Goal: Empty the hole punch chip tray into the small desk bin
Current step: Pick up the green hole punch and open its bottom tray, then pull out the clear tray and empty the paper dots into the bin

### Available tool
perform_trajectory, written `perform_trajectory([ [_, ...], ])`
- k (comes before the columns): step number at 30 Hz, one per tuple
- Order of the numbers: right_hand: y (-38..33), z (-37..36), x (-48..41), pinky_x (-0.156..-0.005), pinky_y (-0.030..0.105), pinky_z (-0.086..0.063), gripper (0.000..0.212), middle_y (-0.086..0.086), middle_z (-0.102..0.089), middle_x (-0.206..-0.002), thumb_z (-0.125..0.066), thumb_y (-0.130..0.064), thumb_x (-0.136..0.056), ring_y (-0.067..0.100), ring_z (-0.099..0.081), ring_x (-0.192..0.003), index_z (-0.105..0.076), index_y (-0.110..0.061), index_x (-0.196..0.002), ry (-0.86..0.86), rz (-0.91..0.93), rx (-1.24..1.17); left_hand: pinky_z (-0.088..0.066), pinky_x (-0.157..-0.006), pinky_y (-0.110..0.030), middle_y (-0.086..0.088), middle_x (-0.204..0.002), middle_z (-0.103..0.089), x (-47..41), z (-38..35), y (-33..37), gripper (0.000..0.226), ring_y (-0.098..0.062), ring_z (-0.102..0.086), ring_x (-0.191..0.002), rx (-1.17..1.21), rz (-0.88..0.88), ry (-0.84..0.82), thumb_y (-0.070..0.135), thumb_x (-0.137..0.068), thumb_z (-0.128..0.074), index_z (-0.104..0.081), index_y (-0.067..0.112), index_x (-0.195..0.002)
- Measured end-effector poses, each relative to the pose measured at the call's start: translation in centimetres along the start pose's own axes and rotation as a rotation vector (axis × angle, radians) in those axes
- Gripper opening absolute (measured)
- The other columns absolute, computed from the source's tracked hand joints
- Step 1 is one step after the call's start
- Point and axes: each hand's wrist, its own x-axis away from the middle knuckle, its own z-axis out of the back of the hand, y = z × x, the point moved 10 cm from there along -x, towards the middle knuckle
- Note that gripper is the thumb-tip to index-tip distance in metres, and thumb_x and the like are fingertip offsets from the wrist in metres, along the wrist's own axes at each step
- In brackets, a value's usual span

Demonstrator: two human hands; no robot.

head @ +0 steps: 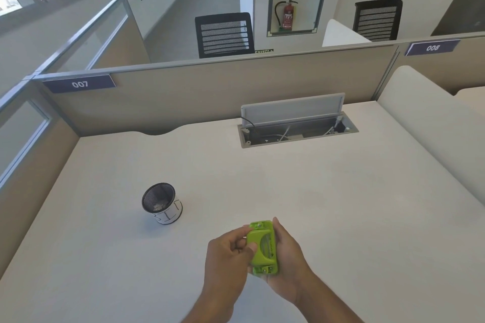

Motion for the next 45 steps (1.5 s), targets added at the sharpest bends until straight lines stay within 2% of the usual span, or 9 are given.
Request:
perform_trajectory([
  [5,-0.3,-0.5,-0.1,-0.072,0.038,-0.049,0.064,0.021,-0.073,-0.105,-0.037,-0.061,-0.104,0.032,-0.065,-0.078,-0.074,-0.011,-0.115,-0.049,0.030,-0.035,-0.064,-0.090,-0.052,-0.011,-0.091,-0.086,0.2,0.0,0.4,0.034,-0.026,-0.079,-0.085,0.116,0.005,-0.020,-0.011,-0.099,-0.063,-0.082,0.016,-0.106],
  [10,-0.6,-0.6,0.0,-0.071,0.038,-0.045,0.067,0.015,-0.075,-0.092,-0.035,-0.060,-0.105,0.025,-0.062,-0.073,-0.084,-0.014,-0.101,-0.071,0.054,-0.030,-0.065,-0.086,-0.048,-0.023,-0.107,-0.082,0.1,-0.2,0.2,0.026,-0.032,-0.079,-0.093,0.344,0.092,-0.103,-0.013,-0.103,-0.056,-0.077,0.000,-0.113],
  [14,-1.0,-0.2,0.0,-0.073,0.037,-0.047,0.068,0.015,-0.074,-0.096,-0.036,-0.061,-0.105,0.024,-0.064,-0.073,-0.078,-0.010,-0.121,-0.060,0.081,0.001,-0.068,-0.079,-0.039,-0.028,-0.108,-0.079,0.3,-0.5,-0.1,0.026,-0.031,-0.078,-0.088,0.573,0.168,-0.200,-0.009,-0.105,-0.052,-0.069,-0.009,-0.125],
  [21,-1.1,0.5,-0.2,-0.068,0.036,-0.048,0.076,0.016,-0.072,-0.093,-0.036,-0.062,-0.105,0.027,-0.062,-0.070,-0.077,0.000,-0.120,-0.007,0.064,0.004,-0.064,-0.061,-0.036,-0.022,-0.099,-0.080,0.6,0.1,0.6,0.033,-0.028,-0.078,-0.073,0.802,0.237,-0.228,-0.003,-0.108,-0.040,-0.065,-0.007,-0.129],
  [25,-1.4,0.2,0.0,-0.064,0.035,-0.047,0.073,0.014,-0.069,-0.085,-0.036,-0.060,-0.105,0.026,-0.060,-0.064,-0.076,0.000,-0.119,-0.040,0.071,-0.010,-0.065,-0.066,-0.036,-0.016,-0.103,-0.079,0.3,0.9,0.2,0.039,-0.022,-0.078,-0.073,0.876,0.269,-0.205,0.004,-0.096,-0.053,-0.067,0.001,-0.133],
  [28,-1.4,0.2,-0.1,-0.063,0.034,-0.048,0.072,0.014,-0.070,-0.085,-0.036,-0.060,-0.105,0.026,-0.060,-0.063,-0.078,-0.003,-0.115,-0.056,0.068,-0.009,-0.061,-0.057,-0.032,-0.010,-0.085,-0.078,0.1,1.3,0.1,0.036,-0.018,-0.074,-0.062,0.847,0.277,-0.188,0.018,-0.087,-0.062,-0.074,0.005,-0.118],
  [32,-1.4,0.3,-0.1,-0.063,0.035,-0.047,0.072,0.014,-0.070,-0.085,-0.036,-0.061,-0.105,0.026,-0.060,-0.064,-0.077,-0.003,-0.117,-0.059,0.068,-0.016,-0.046,-0.067,-0.038,-0.005,-0.077,-0.070,0.4,1.6,0.3,0.031,-0.020,-0.066,-0.067,0.802,0.256,-0.177,0.042,-0.097,-0.063,-0.077,0.014,-0.095],
  [39,-1.5,0.7,-0.1,-0.062,0.035,-0.047,0.072,0.013,-0.070,-0.085,-0.038,-0.060,-0.105,0.026,-0.061,-0.062,-0.074,-0.001,-0.124,-0.038,0.081,-0.004,-0.041,-0.064,-0.034,0.002,-0.080,-0.061,-1.8,4.0,-1.8,0.029,-0.016,-0.056,-0.074,0.541,0.163,-0.032,0.027,-0.075,-0.080,-0.072,0.016,-0.102],
  [45,-1.5,0.7,-0.1,-0.062,0.035,-0.046,0.073,0.013,-0.070,-0.084,-0.038,-0.059,-0.105,0.026,-0.061,-0.062,-0.070,0.003,-0.129,-0.031,0.082,0.013,-0.036,-0.064,-0.033,-0.009,-0.085,-0.052,-5.2,7.8,-6.4,0.006,-0.025,-0.045,-0.077,0.263,0.177,0.179,0.016,-0.097,-0.075,-0.075,0.010,-0.095],
])
